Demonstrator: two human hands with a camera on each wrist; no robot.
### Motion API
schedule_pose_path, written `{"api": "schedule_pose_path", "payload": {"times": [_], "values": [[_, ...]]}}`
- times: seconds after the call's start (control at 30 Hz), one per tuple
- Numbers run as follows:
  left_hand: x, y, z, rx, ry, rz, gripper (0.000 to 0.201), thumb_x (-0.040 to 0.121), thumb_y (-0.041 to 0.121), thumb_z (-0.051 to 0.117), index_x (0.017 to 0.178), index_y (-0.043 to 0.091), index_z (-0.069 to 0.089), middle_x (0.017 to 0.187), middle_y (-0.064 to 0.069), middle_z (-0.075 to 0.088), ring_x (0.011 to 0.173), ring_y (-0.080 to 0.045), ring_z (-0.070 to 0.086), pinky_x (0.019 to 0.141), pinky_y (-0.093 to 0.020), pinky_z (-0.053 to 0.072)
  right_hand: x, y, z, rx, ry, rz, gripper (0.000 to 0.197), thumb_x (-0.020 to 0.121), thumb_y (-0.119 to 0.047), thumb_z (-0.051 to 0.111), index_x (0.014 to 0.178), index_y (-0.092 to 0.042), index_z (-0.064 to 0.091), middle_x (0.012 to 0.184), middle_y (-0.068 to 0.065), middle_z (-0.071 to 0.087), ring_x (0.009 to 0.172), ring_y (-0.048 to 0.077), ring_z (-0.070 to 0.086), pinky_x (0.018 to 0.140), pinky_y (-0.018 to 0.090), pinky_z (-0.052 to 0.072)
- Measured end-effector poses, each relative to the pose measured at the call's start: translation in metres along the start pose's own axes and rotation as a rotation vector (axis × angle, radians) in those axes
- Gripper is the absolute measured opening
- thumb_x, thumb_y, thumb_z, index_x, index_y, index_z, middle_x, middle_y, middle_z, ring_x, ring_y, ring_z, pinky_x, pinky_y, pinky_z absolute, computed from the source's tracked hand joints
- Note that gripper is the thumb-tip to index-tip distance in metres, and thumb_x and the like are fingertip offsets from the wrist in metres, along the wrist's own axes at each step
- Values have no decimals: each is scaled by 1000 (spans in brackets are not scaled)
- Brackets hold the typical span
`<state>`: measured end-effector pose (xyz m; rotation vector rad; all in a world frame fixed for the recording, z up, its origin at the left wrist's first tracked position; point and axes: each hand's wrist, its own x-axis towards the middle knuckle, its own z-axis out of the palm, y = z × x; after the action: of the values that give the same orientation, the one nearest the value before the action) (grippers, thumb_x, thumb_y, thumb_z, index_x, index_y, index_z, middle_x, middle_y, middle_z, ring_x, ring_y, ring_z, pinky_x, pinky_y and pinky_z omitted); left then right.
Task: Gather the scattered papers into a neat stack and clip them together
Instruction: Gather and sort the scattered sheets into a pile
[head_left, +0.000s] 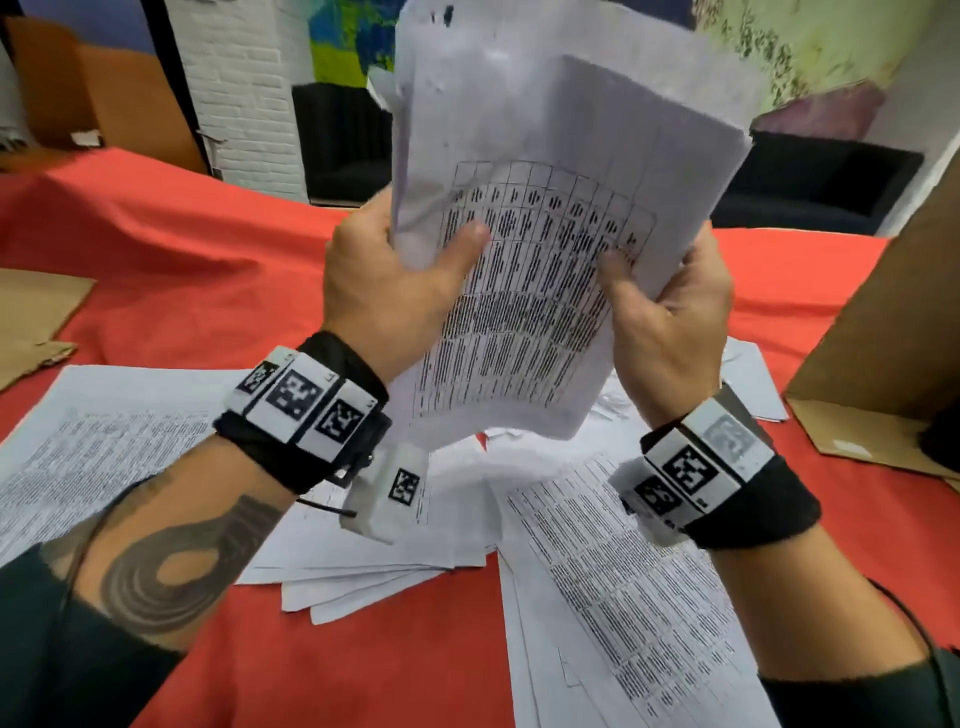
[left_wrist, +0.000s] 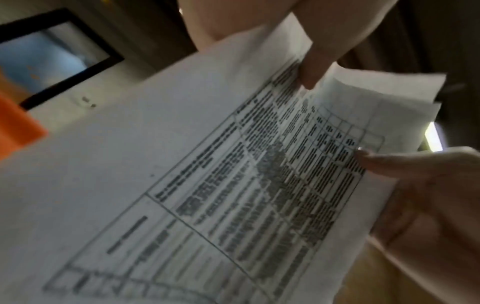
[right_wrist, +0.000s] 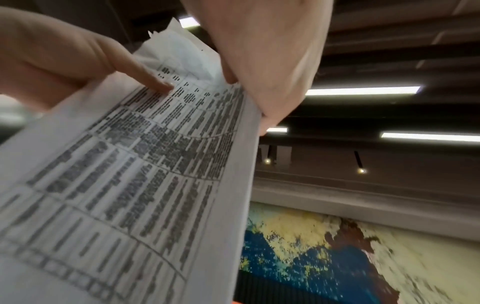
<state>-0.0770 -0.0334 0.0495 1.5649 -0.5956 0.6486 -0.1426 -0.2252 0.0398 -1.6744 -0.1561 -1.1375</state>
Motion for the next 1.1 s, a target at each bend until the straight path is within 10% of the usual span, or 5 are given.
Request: {"api": "schedule_pose_path", "payload": {"times": [0.27,0.47,0.6,0.77,1.1], "values": [[-18,-62,-9,43,-231,-323,44,74,40,90,94,5,73,93,-12,78,83,-26,74,88,-48,61,-11,23,-5,-81,-71,243,51,75,-22,75,122,-17,55,114,-1,72,105,19,71,94,52,57],[28,-6,-11,371,-276,92,28,80,34,81,65,18,63,53,-1,51,56,-13,58,55,-27,35,44,-54,-21,-861,51,-322,80,71,-39,75,142,-20,45,140,-2,50,135,20,46,122,53,24],[49,22,-15,539,-309,357,28,86,46,71,76,20,66,61,6,54,70,-31,65,56,-37,44,85,-58,-36,-588,-347,-342,30,81,-26,73,93,2,73,82,11,71,74,8,59,62,42,54],[60,-23,-51,408,99,0,65,63,63,86,114,26,68,106,12,71,91,-5,65,76,-20,52,70,4,-71,-66,-97,24,16,75,-15,86,74,-13,70,80,3,67,71,13,58,65,41,54],[-3,-87,-38,-358,-370,-494,49,67,0,82,114,3,72,113,-7,78,97,-18,76,86,-33,63,-6,75,-75,167,-112,482,45,64,-7,91,106,-8,76,106,10,78,97,29,73,98,52,56]]}}
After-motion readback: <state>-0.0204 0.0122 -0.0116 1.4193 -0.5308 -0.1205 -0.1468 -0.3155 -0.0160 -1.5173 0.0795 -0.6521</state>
